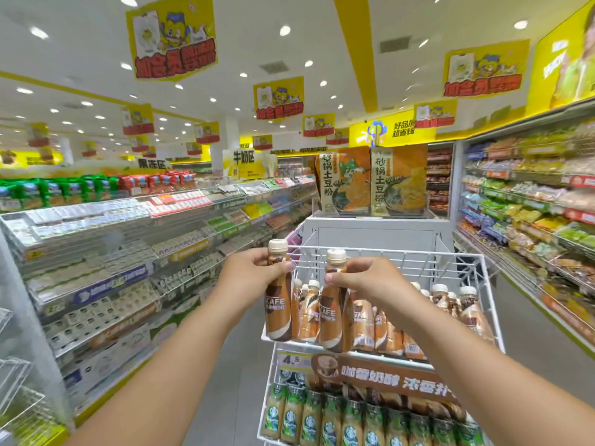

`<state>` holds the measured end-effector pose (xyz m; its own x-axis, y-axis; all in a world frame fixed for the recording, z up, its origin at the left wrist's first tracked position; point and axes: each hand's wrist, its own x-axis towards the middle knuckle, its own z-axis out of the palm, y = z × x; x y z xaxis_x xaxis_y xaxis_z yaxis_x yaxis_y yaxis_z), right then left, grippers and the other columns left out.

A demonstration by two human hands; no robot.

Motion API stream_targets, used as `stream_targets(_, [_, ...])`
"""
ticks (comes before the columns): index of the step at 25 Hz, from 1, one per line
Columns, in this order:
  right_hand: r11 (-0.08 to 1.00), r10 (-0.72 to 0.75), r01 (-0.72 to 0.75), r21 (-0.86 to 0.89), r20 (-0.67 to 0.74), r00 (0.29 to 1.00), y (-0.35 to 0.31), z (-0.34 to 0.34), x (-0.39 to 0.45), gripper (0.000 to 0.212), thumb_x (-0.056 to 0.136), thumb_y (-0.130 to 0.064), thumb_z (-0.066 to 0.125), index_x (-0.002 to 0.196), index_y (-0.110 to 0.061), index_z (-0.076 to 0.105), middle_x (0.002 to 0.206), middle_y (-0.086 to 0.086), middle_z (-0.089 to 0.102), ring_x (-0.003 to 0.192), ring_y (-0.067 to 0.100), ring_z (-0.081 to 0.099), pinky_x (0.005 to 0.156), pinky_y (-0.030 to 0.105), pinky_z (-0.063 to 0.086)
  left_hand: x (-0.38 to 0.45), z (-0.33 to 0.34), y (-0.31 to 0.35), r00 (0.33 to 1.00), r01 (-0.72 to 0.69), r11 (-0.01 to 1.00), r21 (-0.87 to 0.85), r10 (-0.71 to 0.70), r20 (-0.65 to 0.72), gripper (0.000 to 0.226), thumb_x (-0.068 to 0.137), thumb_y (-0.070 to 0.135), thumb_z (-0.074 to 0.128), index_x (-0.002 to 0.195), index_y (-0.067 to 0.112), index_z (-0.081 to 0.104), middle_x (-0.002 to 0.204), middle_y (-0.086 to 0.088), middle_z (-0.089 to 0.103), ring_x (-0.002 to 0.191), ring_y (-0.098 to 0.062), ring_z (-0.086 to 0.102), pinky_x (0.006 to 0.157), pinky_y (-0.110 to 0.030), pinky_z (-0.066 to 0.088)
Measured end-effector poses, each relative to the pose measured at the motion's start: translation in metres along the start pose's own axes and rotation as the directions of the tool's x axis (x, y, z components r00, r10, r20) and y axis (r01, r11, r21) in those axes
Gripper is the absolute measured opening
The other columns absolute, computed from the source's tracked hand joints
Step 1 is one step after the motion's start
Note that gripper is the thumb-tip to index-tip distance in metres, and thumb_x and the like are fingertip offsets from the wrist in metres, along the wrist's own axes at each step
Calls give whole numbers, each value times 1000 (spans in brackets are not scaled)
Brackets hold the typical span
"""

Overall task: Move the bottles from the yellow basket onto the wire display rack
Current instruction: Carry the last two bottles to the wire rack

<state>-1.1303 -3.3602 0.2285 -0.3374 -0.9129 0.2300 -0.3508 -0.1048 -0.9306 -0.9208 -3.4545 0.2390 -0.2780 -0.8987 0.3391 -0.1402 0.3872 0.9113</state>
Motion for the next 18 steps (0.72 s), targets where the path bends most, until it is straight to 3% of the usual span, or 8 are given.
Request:
stream_targets(3, [1000, 8, -7, 15, -49, 999, 16, 20, 40, 21, 75, -29, 91, 90, -25, 78, 89, -3, 80, 78, 14, 69, 64, 29, 48, 50, 4, -35, 999, 7, 1000, 16, -8, 51, 20, 80, 23, 86, 99, 22, 79, 90, 7, 80, 87, -12, 76, 78, -29, 55])
stream_targets(6, [999, 37, -38, -4, -94, 995, 29, 39, 73, 15, 79, -22, 89, 84, -28, 77, 77, -10, 79, 69, 5, 70, 57, 21, 47, 94, 9, -68, 993, 16, 999, 41, -21, 118, 18, 78, 22, 86, 95, 20, 79, 87, 6, 80, 88, -17, 76, 85, -37, 60])
stream_targets(9, [996, 75, -80, -35, -118, 990, 38, 55, 97, 11, 82, -20, 86, 87, -27, 78, 80, -8, 80, 64, -2, 69, 48, 12, 44, 129, 18, -92, 979, 13, 999, 48, -22, 201, 16, 79, 19, 86, 94, 18, 79, 84, 5, 80, 81, -14, 76, 76, -30, 60])
stream_targets(13, [984, 148, -163, -71, -176, 973, 56, 70, 123, 18, 79, -27, 88, 95, -24, 81, 86, -9, 81, 83, 7, 76, 66, 19, 51, 159, 34, -114, 953, 39, 997, 69, -58, 297, 9, 81, 17, 84, 87, 17, 77, 76, 8, 78, 69, -7, 74, 60, -17, 53])
stream_targets(16, [962, 209, -245, -123, -250, 945, 71, 80, 140, 52, 64, -48, 92, 109, -24, 79, 98, -8, 80, 91, 11, 76, 77, 27, 56, 174, 40, -129, 940, 39, 993, 108, -73, 333, 7, 82, 20, 84, 84, 19, 77, 77, 6, 78, 74, -13, 76, 62, -20, 54])
stream_targets(18, [943, 229, -282, -176, -270, 935, 78, 83, 147, 55, 65, -50, 92, 111, -24, 78, 99, -9, 79, 87, 9, 75, 72, 24, 55, 180, 44, -140, 938, 14, 988, 152, -65, 339, 7, 83, 21, 82, 86, 18, 77, 80, 2, 78, 77, -17, 75, 68, -27, 59])
